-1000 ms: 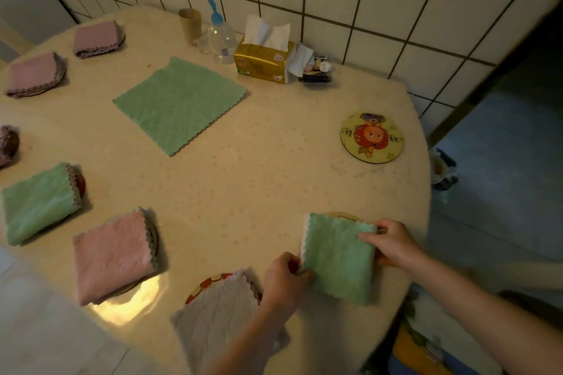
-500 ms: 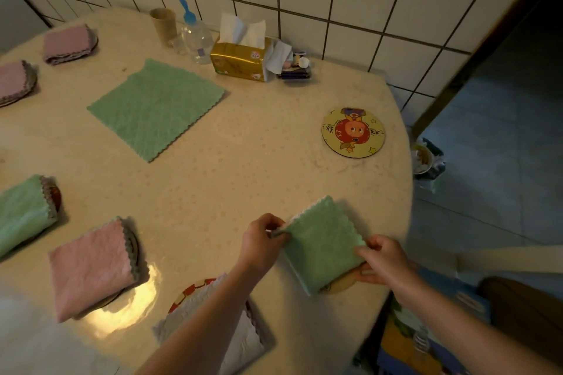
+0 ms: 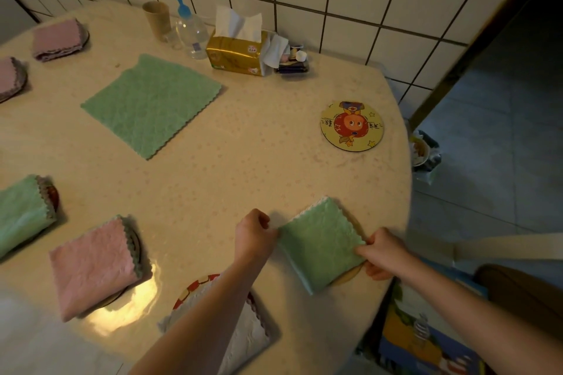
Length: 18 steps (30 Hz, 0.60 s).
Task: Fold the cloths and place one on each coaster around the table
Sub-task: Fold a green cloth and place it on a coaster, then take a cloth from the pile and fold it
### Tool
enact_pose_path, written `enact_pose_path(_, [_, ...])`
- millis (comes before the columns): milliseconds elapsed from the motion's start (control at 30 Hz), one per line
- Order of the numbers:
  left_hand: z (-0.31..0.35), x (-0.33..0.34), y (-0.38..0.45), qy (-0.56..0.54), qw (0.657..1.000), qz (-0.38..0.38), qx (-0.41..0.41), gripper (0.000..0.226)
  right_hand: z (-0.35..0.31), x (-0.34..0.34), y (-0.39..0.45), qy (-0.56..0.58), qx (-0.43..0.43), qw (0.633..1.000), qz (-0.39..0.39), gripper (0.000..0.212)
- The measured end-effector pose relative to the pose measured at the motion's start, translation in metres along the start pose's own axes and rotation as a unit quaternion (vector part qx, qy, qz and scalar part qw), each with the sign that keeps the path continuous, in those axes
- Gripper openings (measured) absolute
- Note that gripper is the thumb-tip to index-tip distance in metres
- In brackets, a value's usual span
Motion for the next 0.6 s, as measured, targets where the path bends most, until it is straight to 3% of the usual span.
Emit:
enact_pose_path(133, [-0.003,-0.033,0.016,0.006,0.999,0.035,0.01,0.02,-0.025,-0.026,-0.006,-0.173,-0.083,0.976,0.098,0.042])
enact_pose_path(333, [-0.008,-0.101,0.058,0.072,0.994,0.036,0.072,0.019,-0.1,-0.019,-0.01,-0.09,-0.198,0.97,0.113,0.037])
enact_pose_path(600, [-0.048,-0.202,0.137,0.208,0.961,0.015,0.182,0.026,-0.216,0.078,-0.014,-0.069,-0.275,0.953,0.102,0.025])
Point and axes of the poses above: each hand's wrist, its own y-axis towards the middle knuckle, its own x-axis out of the palm, z = x × y, the point moved 3 cm from there along y, towards the middle knuckle, and after that the axes turned 1 degree about -y, right-handed, at the moved point
